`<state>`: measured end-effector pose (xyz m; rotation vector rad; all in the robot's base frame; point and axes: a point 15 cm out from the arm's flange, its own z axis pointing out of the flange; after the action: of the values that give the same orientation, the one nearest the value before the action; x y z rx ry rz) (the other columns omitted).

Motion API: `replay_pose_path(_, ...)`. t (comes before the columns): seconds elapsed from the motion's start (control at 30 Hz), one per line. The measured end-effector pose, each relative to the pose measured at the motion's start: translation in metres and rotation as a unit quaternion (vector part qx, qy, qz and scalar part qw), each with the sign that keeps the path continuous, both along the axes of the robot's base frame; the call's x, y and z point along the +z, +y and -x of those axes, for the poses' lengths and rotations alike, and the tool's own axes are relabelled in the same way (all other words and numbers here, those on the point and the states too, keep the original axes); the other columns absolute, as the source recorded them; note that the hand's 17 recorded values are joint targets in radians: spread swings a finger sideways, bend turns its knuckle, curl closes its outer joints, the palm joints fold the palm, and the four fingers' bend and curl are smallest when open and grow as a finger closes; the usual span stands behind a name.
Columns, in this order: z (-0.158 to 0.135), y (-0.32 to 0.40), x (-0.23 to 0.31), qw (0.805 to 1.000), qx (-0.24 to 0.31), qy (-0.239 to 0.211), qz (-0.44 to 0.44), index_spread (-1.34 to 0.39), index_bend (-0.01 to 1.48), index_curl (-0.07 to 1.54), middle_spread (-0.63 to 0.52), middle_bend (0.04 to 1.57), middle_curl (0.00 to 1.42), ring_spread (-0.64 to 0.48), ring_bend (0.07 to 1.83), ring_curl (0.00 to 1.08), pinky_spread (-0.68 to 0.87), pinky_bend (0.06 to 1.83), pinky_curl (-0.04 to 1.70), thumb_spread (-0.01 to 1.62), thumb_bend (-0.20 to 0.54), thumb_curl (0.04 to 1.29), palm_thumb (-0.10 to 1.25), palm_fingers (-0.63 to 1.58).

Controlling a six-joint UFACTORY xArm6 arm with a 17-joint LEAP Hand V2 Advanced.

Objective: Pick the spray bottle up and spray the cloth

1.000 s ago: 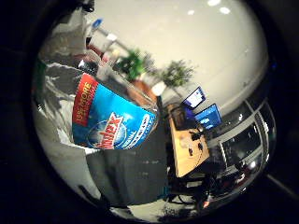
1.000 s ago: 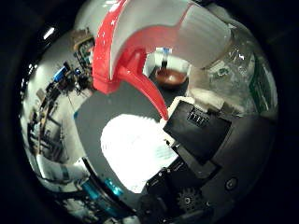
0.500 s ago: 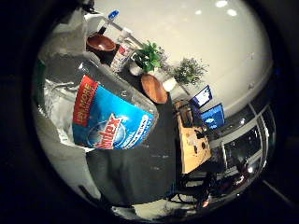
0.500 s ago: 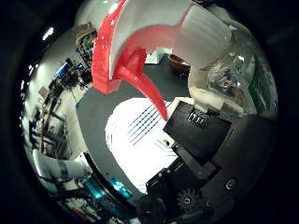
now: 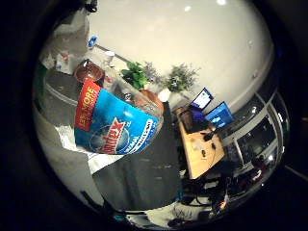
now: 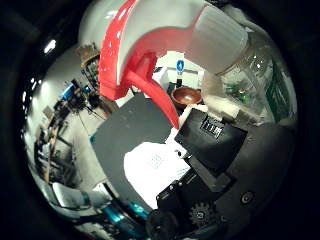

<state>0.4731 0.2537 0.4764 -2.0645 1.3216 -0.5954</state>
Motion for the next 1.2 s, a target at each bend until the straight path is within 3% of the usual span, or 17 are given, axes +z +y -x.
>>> replay_pose_path(0.1,0.011,0.03,-0.001,0.997,0.041,0.025,-0.062,-0.28,1.15,0.71,-0.19,1.32,0.75,-0.2,1.45,0.58,-0.32,1.3,0.63,0.56,-0.018,1.0,0.99,1.21)
replay_pose_path(0.2,0.013,0.06,0.006,0.991,0.079,0.009,-0.104,-0.28,1.14,0.71,-0.19,1.32,0.75,-0.2,1.46,0.58,-0.32,1.29,0.63,0.57,-0.018,1.0,0.99,1.21)
replay_pose_path(0.53,0.007,0.11,0.023,0.976,0.098,-0.028,-0.193,-0.28,1.14,0.71,-0.19,1.31,0.75,-0.2,1.45,0.57,-0.33,1.29,0.62,0.58,-0.019,1.0,0.98,1.22)
replay_pose_path(0.83,0.022,0.155,-0.015,0.948,0.15,0.034,-0.28,-0.28,1.14,0.71,-0.19,1.31,0.74,-0.2,1.46,0.57,-0.33,1.28,0.63,0.6,-0.016,1.02,0.97,1.22)
replay_pose_path(1.0,0.056,0.207,-0.04,0.903,0.255,0.104,-0.331,-0.28,1.14,0.71,-0.19,1.31,0.74,-0.2,1.46,0.57,-0.33,1.28,0.63,0.61,-0.014,1.03,0.99,1.22)
replay_pose_path(1.2,0.042,0.237,-0.06,0.891,0.281,0.111,-0.339,-0.28,1.14,0.71,-0.18,1.32,0.74,-0.2,1.46,0.57,-0.33,1.28,0.63,0.61,-0.017,1.03,0.99,1.22)
